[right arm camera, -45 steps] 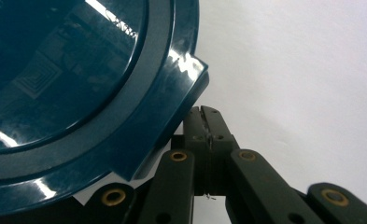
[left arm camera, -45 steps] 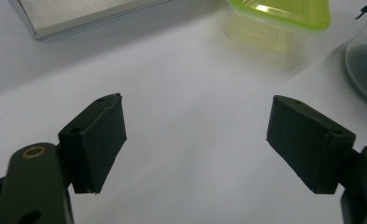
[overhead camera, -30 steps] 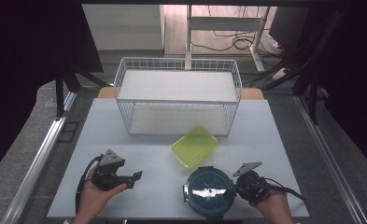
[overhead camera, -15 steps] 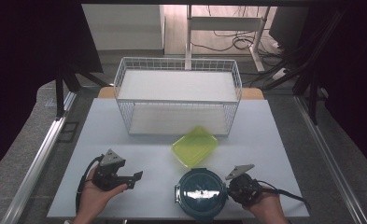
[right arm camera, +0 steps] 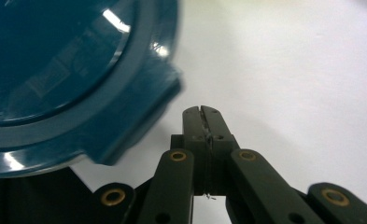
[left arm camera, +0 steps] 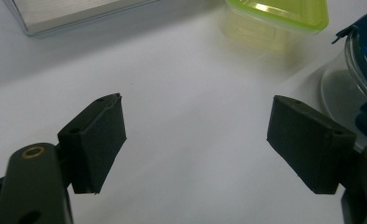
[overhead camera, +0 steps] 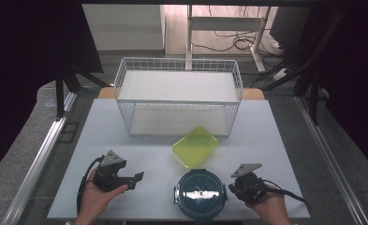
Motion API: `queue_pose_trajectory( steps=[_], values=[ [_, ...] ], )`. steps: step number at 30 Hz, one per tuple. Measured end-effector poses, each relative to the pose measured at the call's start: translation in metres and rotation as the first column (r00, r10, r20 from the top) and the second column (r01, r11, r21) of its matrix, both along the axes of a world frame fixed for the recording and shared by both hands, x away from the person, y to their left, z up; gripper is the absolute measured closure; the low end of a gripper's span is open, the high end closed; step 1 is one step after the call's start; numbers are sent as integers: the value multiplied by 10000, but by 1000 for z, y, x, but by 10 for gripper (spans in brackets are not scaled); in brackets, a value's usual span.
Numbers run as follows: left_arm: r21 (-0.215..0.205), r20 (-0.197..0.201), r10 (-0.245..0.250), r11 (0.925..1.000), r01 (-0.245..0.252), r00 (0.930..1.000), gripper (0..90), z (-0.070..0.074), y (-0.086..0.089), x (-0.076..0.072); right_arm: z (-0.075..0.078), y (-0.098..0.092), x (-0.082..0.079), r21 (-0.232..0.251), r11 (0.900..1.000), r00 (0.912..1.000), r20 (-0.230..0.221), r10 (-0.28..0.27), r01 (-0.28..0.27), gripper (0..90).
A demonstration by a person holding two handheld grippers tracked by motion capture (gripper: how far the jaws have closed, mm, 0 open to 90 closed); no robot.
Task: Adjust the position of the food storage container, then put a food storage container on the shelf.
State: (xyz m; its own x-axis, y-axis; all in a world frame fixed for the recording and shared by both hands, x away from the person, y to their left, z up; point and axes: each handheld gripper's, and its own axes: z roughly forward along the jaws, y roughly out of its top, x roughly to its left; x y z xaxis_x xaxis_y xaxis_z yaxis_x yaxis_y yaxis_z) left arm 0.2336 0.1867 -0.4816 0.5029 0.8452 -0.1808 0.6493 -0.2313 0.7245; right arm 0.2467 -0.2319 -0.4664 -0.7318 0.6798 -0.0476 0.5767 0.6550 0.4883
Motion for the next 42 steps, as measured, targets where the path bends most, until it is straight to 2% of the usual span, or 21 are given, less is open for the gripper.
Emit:
queue_pose_trajectory(
  steps=[4, 8, 11, 14, 17, 21, 24, 28, 31, 33, 34, 35, 37, 38, 39, 42],
  values=[
    [-217, -33, 61, 9997, -61, 10000, 186, -1, 2, 0, 2, -14, 5, 505, 9978, 9990, 36, -441, 438, 882],
    [-269, -89, 37, 9996, -40, 10000, 183, -3, 3, -3, 4, -23, 7, 865, 9938, 9973, 179, -711, 693, 828],
    [-458, -23, 179, 9988, -180, 9998, 178, -1, 4, -5, 8, -27, 6, 1286, 9883, 9957, 310, -871, 824, 691],
    [-556, 30, 199, 9983, -197, 9998, 163, 0, 3, -7, 9, -34, 8, 1792, 9753, 9901, 310, -1366, 1289, 482],
    [-579, 19, 155, 9982, -153, 9999, 159, 2, 1, -8, 8, -40, 9, 2378, 9602, 9881, 108, -1537, 1467, 349],
    [-684, -42, 53, 9976, -56, 10000, 163, 5, -3, -10, 8, -44, 7, 2615, 9541, 9885, -16, -1509, 1461, 271],
    [-664, -299, -66, 9978, 46, 9995, 175, 4, -5, -10, 8, -48, 8, 2855, 9473, 9889, -110, -1484, 1453, 252],
    [-721, -382, -51, 9974, 24, 9993, 177, 5, -5, -10, 8, -49, 9, 3102, 9383, 9881, -305, -1509, 1529, 238],
    [-982, -485, -126, 9951, 78, 9987, 170, 8, -8, -12, 9, -50, 8, 3341, 9296, 9878, -496, -1476, 1557, 218],
    [-1075, -508, -326, 9938, 270, 9982, 161, 10, -12, -14, 9, -51, 8, 3608, 9174, 9857, -735, -1516, 1680, 204],
    [-1115, -524, -389, 9932, 329, 9979, 152, 10, -14, -15, 9, -52, 8, 3964, 9002, 9831, -1004, -1528, 1804, 197],
    [-1195, -560, -473, 9920, 403, 9973, 152, 11, -17, -16, 9, -52, 8, 3964, 9002, 9831, -1004, -1528, 1804, 197],
    [-1370, -647, -600, 9893, 507, 9961, 140, 13, -22, -18, 8, -51, 6, 4119, 8929, 9822, -1198, -1446, 1817, 189],
    [-1511, -710, -664, 9870, 551, 9953, 127, 13, -25, -19, 8, -50, 5, 4302, 8838, 9809, -1384, -1366, 1838, 179],
    [-1612, -792, -726, 9852, 591, 9942, 127, 13, -26, -19, 8, -50, 5, 4302, 8838, 9809, -1384, -1366, 1838, 179],
    [-2014, -1143, -976, 9768, 732, 9886, 106, 12, -33, -20, 9, -48, 5, 4552, 8694, 9777, -1657, -1292, 1920, 163]
  ],
)
